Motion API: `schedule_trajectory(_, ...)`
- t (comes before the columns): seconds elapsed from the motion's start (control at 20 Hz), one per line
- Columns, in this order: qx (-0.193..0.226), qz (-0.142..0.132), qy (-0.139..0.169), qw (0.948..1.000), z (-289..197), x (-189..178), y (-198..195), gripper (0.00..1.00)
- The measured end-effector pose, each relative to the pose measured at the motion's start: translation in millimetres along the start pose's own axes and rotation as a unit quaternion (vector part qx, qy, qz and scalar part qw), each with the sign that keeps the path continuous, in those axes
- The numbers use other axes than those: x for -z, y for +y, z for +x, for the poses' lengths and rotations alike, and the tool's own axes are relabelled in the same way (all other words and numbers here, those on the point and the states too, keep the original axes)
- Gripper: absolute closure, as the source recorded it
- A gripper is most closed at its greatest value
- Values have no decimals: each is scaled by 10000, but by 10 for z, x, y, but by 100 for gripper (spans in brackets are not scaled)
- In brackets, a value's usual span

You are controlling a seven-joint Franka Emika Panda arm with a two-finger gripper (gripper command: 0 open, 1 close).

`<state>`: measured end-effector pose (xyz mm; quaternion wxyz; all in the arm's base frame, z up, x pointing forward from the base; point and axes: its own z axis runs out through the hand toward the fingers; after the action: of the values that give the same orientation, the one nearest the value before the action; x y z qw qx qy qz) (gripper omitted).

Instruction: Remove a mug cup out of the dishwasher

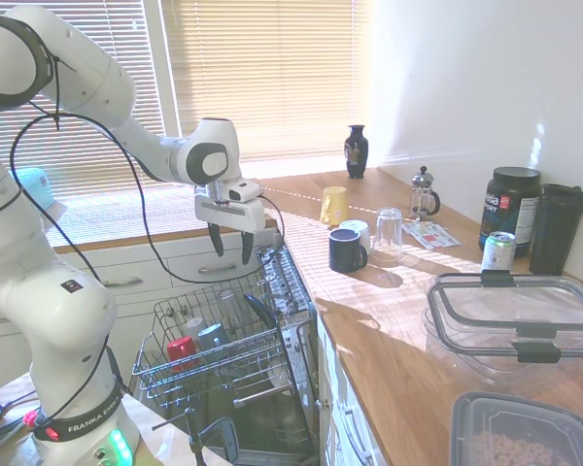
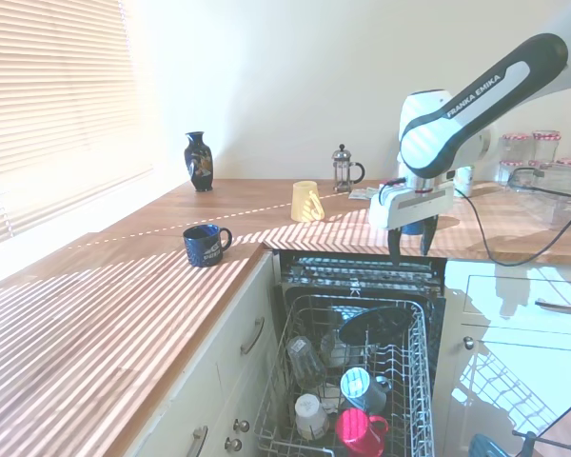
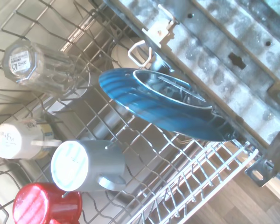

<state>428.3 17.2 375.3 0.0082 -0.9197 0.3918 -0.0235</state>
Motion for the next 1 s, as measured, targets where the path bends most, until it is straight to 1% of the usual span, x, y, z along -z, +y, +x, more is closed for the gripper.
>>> schedule_trajectory(0.2, 75, -46, -16, 10000, -72, -68, -3, 0)
schedule_trajectory(0.4, 482, -150, -24, 9987, -389, -309, -112, 0)
schedule_trajectory(0.6, 935, -335, -89, 9950, -592, -506, -224, 0)
schedule_trajectory(0.7, 1218, -458, -137, 9914, -723, -657, -306, 0)
schedule_trajectory(0.75, 1387, -535, -154, 9888, -809, -741, -354, 0)
schedule_trajectory(0.9, 1862, -758, -133, 9795, -1046, -1027, -475, 0)
schedule_trajectory(1.0, 2096, -948, -120, 9731, -1188, -1224, -514, 0)
